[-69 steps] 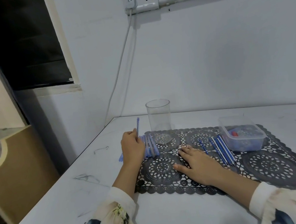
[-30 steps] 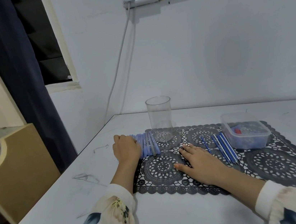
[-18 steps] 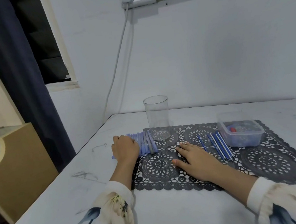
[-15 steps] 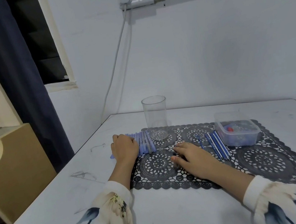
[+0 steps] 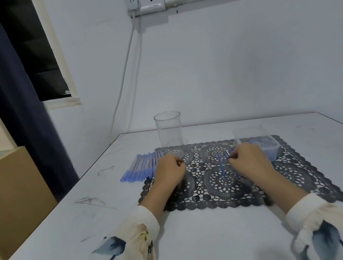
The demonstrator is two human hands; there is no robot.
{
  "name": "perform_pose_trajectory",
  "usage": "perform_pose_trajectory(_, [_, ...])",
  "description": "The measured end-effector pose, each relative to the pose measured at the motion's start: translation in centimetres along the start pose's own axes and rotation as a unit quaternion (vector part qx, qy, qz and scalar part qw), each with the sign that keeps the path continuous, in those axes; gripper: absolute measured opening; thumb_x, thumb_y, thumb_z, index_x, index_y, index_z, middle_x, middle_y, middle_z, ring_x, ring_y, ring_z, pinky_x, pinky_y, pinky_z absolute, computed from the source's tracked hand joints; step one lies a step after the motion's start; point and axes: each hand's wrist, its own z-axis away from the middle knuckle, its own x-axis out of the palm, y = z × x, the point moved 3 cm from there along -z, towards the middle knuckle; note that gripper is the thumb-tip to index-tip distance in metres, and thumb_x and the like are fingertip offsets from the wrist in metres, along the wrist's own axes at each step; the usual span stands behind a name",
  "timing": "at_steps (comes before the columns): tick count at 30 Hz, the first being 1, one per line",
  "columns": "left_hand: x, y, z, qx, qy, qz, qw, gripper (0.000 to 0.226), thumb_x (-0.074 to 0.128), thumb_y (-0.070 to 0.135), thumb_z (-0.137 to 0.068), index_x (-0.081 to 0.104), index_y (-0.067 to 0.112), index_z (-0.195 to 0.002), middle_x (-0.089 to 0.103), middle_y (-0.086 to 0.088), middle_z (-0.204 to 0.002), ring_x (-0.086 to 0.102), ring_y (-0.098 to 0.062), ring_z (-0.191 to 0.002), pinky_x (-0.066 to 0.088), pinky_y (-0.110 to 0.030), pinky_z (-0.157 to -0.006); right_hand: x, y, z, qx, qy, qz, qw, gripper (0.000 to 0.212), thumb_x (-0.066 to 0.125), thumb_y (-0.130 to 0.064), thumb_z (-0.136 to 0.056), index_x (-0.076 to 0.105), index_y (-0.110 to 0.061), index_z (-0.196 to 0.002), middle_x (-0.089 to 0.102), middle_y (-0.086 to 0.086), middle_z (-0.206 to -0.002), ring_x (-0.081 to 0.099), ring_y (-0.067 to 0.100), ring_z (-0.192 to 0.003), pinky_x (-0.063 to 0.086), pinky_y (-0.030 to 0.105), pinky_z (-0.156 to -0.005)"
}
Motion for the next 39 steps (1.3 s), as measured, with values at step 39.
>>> perform_pose_trajectory(39, [8.0,11.2,-4.2,-0.094,-0.145,-0.065,0.983,0.044,0.085,0.025,-0.062,0.05,0.01,-0.084,0.061,-0.004,-0.091,0.061,-0.022,-0.09,0.051,-0.027,-0.072,1.3,4.1,-0.4,0.106,0.025,0.01,0.994,0.031,0.047,-0.006,-0.088,0.056,-0.01,-0.118,0.062,0.012,-0.108,0.058,0.03,-0.101,0.045,0.031,-0.073])
